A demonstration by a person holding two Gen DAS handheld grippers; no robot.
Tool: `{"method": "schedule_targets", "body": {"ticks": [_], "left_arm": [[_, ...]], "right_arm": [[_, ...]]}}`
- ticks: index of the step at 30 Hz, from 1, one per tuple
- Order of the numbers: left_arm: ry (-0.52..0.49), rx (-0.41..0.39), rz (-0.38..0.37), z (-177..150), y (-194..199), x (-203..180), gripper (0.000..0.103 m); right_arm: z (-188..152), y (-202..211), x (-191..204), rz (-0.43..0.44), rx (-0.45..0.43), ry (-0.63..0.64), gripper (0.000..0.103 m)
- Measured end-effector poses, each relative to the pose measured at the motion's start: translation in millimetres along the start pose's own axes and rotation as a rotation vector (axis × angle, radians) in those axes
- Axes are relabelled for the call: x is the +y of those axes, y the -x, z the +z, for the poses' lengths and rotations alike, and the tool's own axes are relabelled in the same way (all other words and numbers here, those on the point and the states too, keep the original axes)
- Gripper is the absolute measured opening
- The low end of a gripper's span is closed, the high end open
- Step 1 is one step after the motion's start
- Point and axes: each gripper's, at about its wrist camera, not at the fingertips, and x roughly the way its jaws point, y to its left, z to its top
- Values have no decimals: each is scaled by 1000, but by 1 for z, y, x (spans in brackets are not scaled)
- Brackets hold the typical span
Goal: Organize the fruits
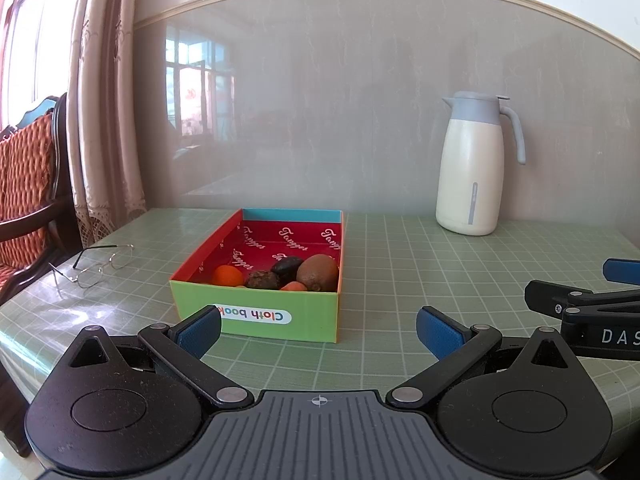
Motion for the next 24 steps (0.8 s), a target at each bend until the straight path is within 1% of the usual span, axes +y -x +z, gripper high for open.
{"method": "schedule_targets", "body": {"ticks": [15,22,24], "left_arm": [[2,-5,2,0,1,1,103],[17,-40,8,-1,4,3,103],[17,-35,3,-1,2,3,103]], "right_arm": [[0,0,0,1,-1,0,103],[-1,0,0,2,-1,1,103],[-1,0,0,3,0,0,103]]}}
